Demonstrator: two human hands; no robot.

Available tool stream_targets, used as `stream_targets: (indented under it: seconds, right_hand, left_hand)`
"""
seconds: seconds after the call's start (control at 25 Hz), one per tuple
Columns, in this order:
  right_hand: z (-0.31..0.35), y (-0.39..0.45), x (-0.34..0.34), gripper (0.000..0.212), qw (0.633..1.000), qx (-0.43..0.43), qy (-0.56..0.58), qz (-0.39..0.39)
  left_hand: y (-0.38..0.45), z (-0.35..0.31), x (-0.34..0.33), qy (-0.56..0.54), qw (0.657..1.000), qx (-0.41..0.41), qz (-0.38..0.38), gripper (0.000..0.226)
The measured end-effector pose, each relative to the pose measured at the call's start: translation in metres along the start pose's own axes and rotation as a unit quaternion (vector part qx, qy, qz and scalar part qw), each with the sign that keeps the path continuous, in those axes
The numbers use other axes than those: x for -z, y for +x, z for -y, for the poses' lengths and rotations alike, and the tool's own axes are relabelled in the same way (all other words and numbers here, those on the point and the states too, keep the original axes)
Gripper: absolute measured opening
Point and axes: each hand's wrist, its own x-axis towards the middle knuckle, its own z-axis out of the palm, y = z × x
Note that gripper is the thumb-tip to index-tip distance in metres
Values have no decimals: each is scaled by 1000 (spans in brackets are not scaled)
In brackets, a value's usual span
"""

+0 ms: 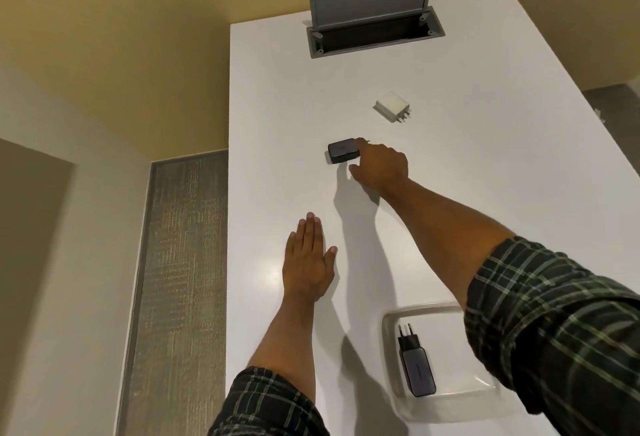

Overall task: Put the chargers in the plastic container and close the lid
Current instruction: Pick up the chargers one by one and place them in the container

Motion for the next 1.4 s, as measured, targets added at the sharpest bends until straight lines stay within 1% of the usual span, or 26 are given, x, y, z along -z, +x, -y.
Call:
stream_targets:
  seconds: [0.08, 0.2, 0.28, 0.32, 0.44, 0.56, 0.6, 0.68, 0.76, 0.84, 0.92, 1.0, 1.12, 1.24, 1.32, 1.4]
  right_hand:
    - [5, 16, -2, 50, 1000, -3, 6, 19]
    - [16, 35, -5, 63, 996, -10, 22, 81]
    - [21, 42, -7, 62, 991, -22, 55, 118]
    - [22, 43, -9, 57, 989, -27, 70, 124]
    - [23, 39, -22, 40, 990, -18, 103, 93]
    - [24, 33, -30, 34, 988, -34, 135, 61]
    - [24, 31, -29, 32, 990, -34, 123, 59]
    - [24, 23, -30, 28, 996, -13, 61, 63]
    - [22, 13, -36, 30, 997, 10, 13, 80]
    - [15, 2, -42, 33, 996, 20, -3, 88]
    - [6, -9, -44, 30, 996, 24, -8, 81]
    - [-2, -22, -46, 32, 996, 17, -3, 91]
    - [-11, -43, -49, 42, 992, -3, 48, 113]
    - [-21, -66, -50, 48, 988, 16, 106, 115]
    - [-27, -85, -43, 55, 976, 36, 182, 110]
    - [-32, -109, -34, 60, 955, 48, 277, 98]
  left_hand:
    - [1, 4, -5, -7, 1000, -3, -1, 68]
    - [1, 3, -8, -15, 1000, 1, -16, 66]
    - [-1, 1, -8, -26, 999, 10, -27, 65]
    - [-1, 1, -8, -30, 999, 13, -28, 65]
    - [-1, 0, -8, -25, 999, 12, -24, 65]
    - [-1, 0, -7, -21, 999, 12, -21, 65]
    - [-1, -1, -7, -22, 999, 13, -20, 65]
    - [-2, -3, -6, -19, 1000, 16, -13, 64]
    - [-3, -3, -8, -9, 1000, 18, -4, 64]
    - [-8, -5, -9, -2, 1000, 20, 0, 63]
    - [-17, -8, -11, 4, 1000, 23, 5, 63]
    - [-31, -9, -10, 14, 1000, 19, 15, 63]
    - [-51, -9, -10, 35, 999, 14, 33, 64]
    - [-74, -14, -8, 40, 998, 16, 49, 64]
    - [-92, -18, -7, 41, 997, 16, 62, 65]
    - [-108, -21, -5, 43, 996, 19, 79, 67]
